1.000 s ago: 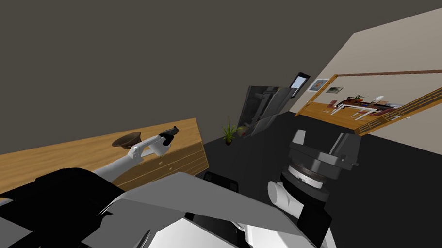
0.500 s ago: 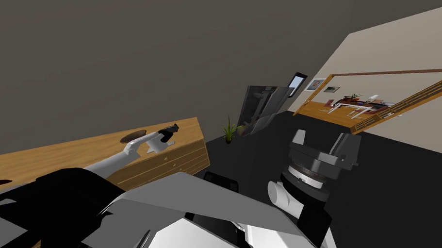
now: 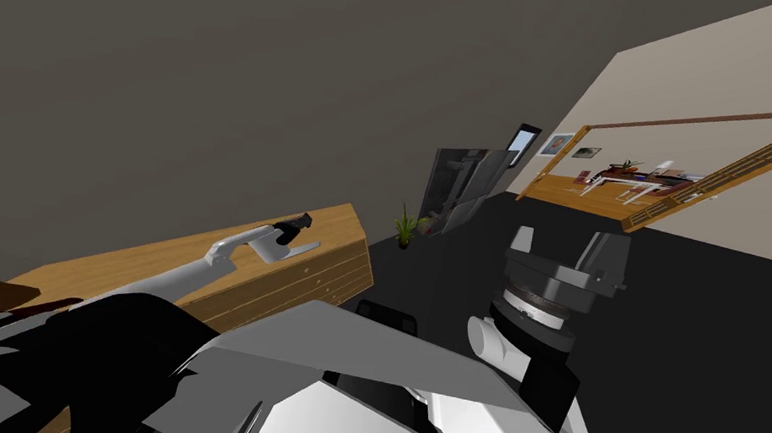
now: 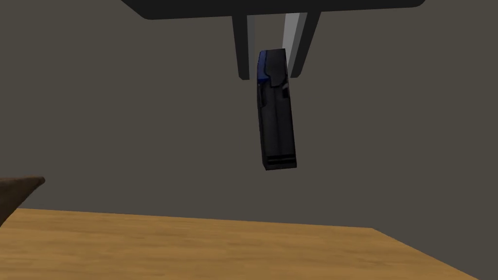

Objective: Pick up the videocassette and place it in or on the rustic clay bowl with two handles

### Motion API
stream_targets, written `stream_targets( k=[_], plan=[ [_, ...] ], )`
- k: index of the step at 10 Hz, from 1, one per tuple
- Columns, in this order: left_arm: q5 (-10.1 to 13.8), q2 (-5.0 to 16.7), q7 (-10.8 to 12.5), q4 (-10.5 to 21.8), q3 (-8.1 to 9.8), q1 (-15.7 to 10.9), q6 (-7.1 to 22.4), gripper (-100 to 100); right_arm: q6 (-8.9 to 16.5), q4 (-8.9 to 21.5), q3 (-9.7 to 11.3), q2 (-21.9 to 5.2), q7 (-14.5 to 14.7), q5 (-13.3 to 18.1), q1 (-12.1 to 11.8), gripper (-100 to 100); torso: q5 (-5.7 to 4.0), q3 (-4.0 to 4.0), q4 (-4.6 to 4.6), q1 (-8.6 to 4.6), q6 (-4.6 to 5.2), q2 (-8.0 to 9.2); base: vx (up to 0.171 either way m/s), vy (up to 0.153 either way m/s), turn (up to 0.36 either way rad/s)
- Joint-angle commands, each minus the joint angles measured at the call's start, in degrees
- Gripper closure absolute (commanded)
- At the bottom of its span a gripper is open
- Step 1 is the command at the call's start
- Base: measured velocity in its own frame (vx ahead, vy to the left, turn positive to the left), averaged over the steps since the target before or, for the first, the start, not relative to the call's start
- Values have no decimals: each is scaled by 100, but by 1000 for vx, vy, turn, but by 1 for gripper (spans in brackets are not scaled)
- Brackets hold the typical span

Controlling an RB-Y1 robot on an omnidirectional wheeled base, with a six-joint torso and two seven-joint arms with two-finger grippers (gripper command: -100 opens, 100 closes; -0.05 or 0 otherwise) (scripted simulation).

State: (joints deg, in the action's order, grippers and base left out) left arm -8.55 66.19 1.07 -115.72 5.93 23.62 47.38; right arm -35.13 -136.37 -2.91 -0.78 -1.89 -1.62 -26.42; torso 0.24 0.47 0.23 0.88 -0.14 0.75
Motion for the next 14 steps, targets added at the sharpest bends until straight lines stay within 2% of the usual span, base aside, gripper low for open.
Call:
stream_targets(
  k=[1, 5, 9, 10, 11, 14],
  plan=[
    [129, 233, -65, -149, 49, 113, 179, 100, 0, 0, 0, 0, 0, 0, 0, 0, 0, 0, 0, 0, 0, 0, -98, 208, 84],
    [295, 676, -224, -329, 166, 399, 470, 100, 0, 0, -1, -1, 0, 0, -1, 0, 10, -26, -12, 40, -2, -43, -33, 257, 78],
    [430, 1031, -346, -436, 281, 636, 701, 100, 0, 0, -1, 0, 0, 0, -1, 0, 5, -31, -15, 20, -5, -48, -20, 213, 65],
    [406, 975, -323, -417, 271, 608, 654, 100, 0, 0, 0, 0, 0, 0, 0, 0, 6, -32, -18, 5, 4, -47, -36, 20, -73],
    [407, 984, -329, -414, 281, 617, 672, -100, 0, 0, 1, 1, 0, 0, -1, 0, -5, -33, -19, -56, 8, -49, -6, 6, 1],
    [407, 983, -329, -412, 279, 617, 671, -100, 0, 0, 2, 2, 0, 0, -1, 0, -16, -39, -21, -87, 8, -60, 0, 0, 0]
  ],
)
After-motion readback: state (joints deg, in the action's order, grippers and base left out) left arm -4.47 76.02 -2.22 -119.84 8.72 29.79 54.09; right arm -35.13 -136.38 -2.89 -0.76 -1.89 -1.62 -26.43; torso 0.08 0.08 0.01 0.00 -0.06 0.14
